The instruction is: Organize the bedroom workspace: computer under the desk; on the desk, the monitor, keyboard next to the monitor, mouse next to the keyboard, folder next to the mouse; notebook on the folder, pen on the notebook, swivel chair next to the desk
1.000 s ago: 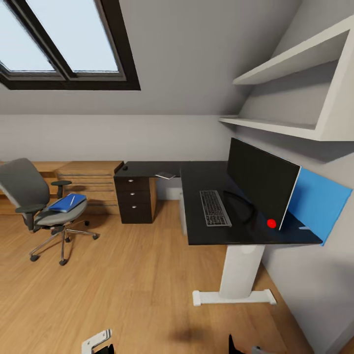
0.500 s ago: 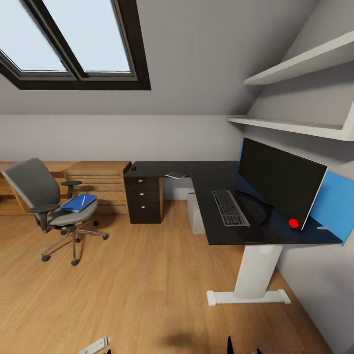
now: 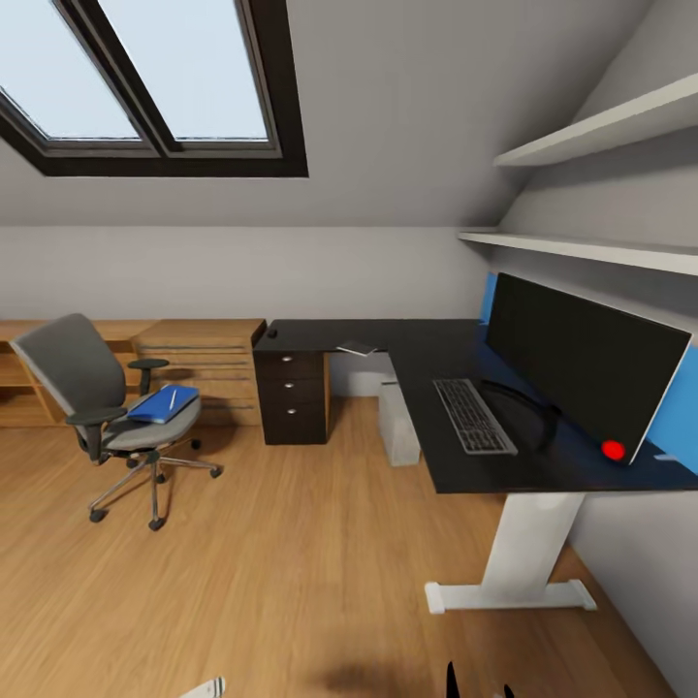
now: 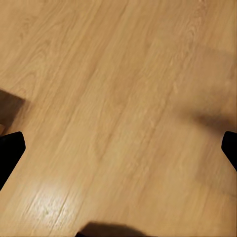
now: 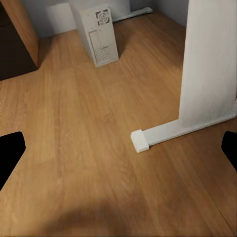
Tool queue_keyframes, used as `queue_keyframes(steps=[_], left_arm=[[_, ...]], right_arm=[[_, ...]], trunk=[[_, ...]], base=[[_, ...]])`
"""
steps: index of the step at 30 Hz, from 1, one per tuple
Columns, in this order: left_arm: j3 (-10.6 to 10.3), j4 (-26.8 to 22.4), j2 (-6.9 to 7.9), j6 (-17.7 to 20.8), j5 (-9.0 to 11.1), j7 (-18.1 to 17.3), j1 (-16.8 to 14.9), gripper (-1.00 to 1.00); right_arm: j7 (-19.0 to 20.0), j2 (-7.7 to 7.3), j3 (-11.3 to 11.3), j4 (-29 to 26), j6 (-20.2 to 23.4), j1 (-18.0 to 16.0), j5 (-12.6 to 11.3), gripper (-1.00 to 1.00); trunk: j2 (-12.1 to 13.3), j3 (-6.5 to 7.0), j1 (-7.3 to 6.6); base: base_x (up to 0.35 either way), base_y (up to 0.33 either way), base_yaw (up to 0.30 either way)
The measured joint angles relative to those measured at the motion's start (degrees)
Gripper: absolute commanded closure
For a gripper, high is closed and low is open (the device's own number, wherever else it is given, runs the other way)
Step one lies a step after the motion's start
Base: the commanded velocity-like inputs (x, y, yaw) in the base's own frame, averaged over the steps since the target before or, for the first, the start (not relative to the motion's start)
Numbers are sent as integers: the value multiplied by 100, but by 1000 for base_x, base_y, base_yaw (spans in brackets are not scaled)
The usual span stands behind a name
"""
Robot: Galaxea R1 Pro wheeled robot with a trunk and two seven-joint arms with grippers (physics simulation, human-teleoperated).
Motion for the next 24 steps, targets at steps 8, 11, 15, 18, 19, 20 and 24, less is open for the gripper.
queue_keyframes(steps=[8,11,15,18,19,20,24], left_arm=[[0,4,-1,0,0,1,1,-100],[0,5,-2,0,0,2,1,-100],[-6,8,-8,5,0,2,1,-100],[-9,28,-10,8,0,1,0,-100],[-11,38,-11,8,0,1,0,-100],[-12,53,-11,6,0,0,0,-100],[-10,217,-9,0,1,-8,0,-100]], right_arm=[[0,35,10,1,-5,-1,6,-100],[0,65,12,6,-6,-1,9,-100],[7,117,21,9,-2,-1,13,-100],[12,125,15,82,24,0,70,-100],[12,125,16,88,25,0,88,-100],[11,125,14,93,25,0,102,-100],[16,126,7,127,43,0,166,-100]], trunk=[[0,0,-1],[0,0,-1],[0,0,-1],[0,0,-1],[0,0,-1],[0,0,-1],[38,17,-22]], base=[[308,0,74],[324,0,215],[325,0,173],[326,0,29],[326,0,9],[326,0,7],[326,10,3]])
